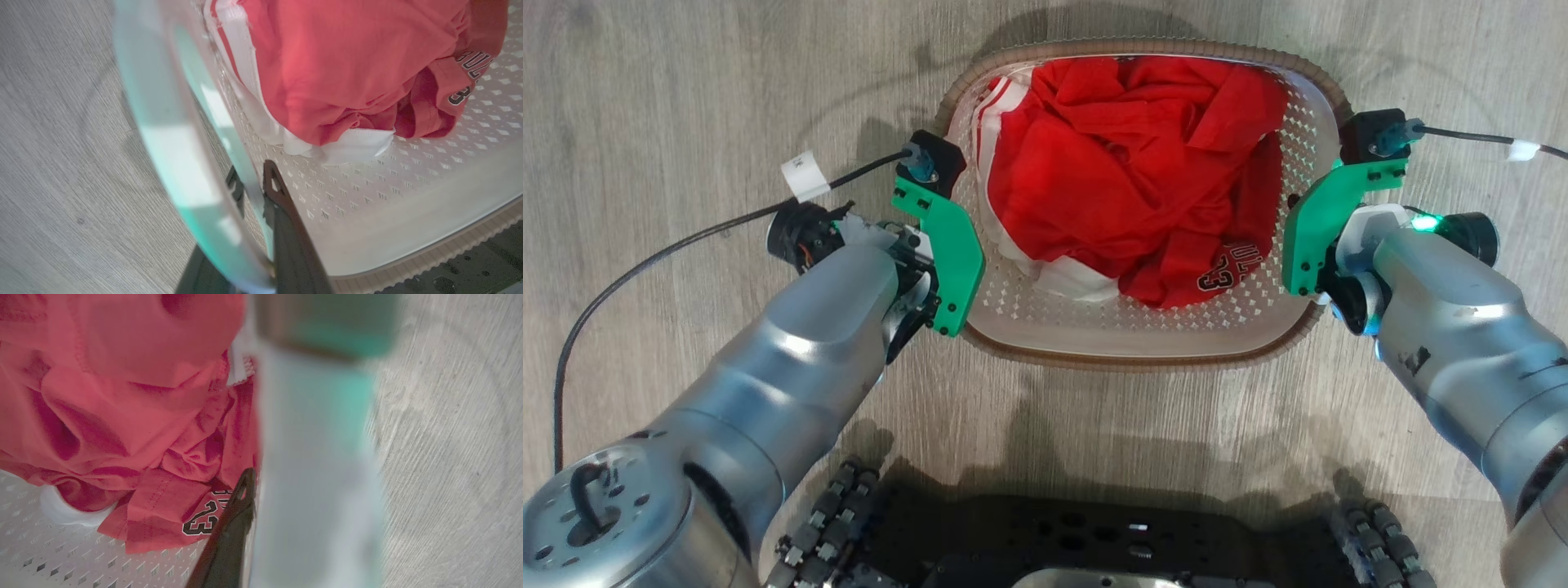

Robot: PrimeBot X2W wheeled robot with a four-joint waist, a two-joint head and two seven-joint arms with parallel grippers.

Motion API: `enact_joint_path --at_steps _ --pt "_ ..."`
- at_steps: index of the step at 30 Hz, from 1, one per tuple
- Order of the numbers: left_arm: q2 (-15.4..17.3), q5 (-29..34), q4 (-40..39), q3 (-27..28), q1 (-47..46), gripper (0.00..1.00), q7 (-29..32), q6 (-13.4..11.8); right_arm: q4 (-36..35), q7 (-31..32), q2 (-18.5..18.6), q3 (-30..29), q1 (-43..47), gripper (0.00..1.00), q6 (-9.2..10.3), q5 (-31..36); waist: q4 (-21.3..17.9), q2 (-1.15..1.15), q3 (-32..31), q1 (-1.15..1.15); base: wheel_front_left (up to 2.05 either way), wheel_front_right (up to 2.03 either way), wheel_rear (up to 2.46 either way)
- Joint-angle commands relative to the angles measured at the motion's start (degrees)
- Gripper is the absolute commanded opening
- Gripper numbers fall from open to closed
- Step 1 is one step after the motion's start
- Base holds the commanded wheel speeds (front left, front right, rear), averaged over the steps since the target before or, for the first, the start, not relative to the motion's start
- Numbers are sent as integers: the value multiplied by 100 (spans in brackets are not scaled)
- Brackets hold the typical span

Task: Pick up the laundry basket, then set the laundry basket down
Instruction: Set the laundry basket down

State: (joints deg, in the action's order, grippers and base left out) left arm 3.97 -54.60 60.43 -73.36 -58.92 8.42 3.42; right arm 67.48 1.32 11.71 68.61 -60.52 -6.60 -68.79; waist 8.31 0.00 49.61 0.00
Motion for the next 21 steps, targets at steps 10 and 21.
enact_joint_path --at_steps 10,21 --pt "-109 196 -434 1 -79 0 -111 20 -103 -120 -209 141 184 0 -89 -6 39 0 79 0 0 0 0" --pt "-109 204 -492 1 -114 17 -221 -151 -22 -291 -187 133 171 39 -89 -53 77 0 104 0 0 0 0"
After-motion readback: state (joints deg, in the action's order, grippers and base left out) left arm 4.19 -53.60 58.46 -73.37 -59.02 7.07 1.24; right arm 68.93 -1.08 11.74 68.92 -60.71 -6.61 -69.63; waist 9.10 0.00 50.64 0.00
